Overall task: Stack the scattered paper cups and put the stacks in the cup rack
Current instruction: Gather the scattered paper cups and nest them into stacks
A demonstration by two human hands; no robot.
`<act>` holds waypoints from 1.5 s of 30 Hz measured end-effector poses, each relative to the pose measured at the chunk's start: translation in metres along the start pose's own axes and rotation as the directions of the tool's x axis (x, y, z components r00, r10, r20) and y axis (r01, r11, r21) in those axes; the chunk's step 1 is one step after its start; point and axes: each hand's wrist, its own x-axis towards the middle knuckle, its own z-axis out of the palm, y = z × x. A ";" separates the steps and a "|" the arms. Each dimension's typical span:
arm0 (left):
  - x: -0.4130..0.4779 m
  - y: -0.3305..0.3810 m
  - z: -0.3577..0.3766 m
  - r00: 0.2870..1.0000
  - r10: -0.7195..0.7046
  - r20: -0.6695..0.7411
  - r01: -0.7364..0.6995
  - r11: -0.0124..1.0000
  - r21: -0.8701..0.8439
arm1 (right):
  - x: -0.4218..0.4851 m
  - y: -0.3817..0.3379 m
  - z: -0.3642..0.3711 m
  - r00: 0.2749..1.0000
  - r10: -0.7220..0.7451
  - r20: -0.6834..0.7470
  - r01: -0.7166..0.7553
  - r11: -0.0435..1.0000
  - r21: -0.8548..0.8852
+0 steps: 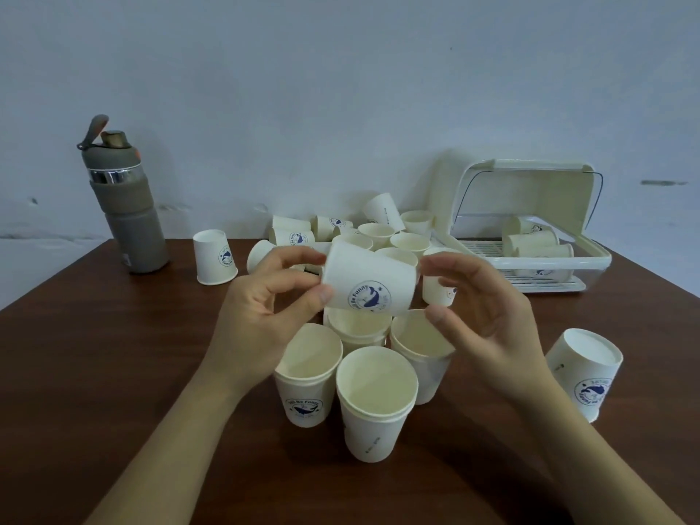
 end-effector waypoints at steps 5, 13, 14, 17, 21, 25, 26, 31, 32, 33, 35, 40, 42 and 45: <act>0.004 -0.004 -0.003 0.996 -0.062 -0.068 0.053 0.990 -0.133 | -0.006 -0.008 -0.035 0.989 0.145 0.020 -0.108 0.817 -0.566; 0.005 -0.007 -0.003 0.990 -0.122 -0.067 0.111 0.983 -0.145 | -0.011 -0.023 -0.071 0.633 0.761 -0.138 -0.260 0.041 -0.965; 0.005 -0.007 -0.004 0.989 -0.127 -0.074 0.115 0.983 -0.141 | -0.010 -0.025 -0.074 0.585 0.798 -0.147 -0.276 0.026 -0.961; 0.006 -0.009 -0.007 0.984 -0.143 -0.109 0.128 0.983 -0.131 | -0.009 -0.026 -0.075 0.520 0.850 -0.084 -0.240 0.050 -0.969; 0.007 -0.014 -0.011 0.964 -0.219 -0.154 0.173 0.949 -0.266 | -0.009 -0.021 -0.068 0.562 0.827 0.009 -0.227 0.165 -0.960; 0.009 -0.020 -0.012 0.940 -0.302 -0.156 0.217 0.886 -0.409 | -0.008 -0.015 -0.064 0.628 0.778 0.010 -0.302 0.256 -0.918; 0.009 -0.020 -0.011 0.935 -0.323 -0.148 0.228 0.865 -0.446 | -0.007 -0.013 -0.063 0.646 0.763 0.002 -0.333 0.284 -0.899; 0.009 -0.017 -0.011 0.919 -0.377 -0.118 0.251 0.787 -0.563 | -0.004 -0.003 -0.065 0.633 0.769 -0.095 -0.414 0.232 -0.880; 0.009 -0.016 -0.011 0.914 -0.389 -0.116 0.259 0.779 -0.571 | -0.004 -0.002 -0.067 0.629 0.765 -0.134 -0.435 0.205 -0.877; 0.009 -0.014 -0.010 0.909 -0.402 -0.115 0.267 0.769 -0.580 | -0.004 -0.003 -0.068 0.639 0.748 -0.180 -0.461 0.185 -0.868; 0.008 -0.010 -0.008 0.897 -0.425 -0.119 0.279 0.754 -0.594 | -0.001 -0.005 -0.070 0.692 0.667 -0.276 -0.509 0.179 -0.842; 0.008 -0.008 -0.006 0.879 -0.455 -0.143 0.306 0.768 -0.563 | 0.017 0.000 -0.065 0.804 0.421 -0.419 -0.593 0.528 -0.608; 0.007 -0.009 -0.005 0.867 -0.476 -0.147 0.334 0.775 -0.537 | 0.028 0.006 -0.055 0.809 0.399 -0.431 -0.561 0.743 -0.365; 0.006 -0.007 -0.003 0.860 -0.490 -0.145 0.354 0.777 -0.521 | 0.041 0.018 -0.034 0.752 0.554 -0.359 -0.556 0.824 0.108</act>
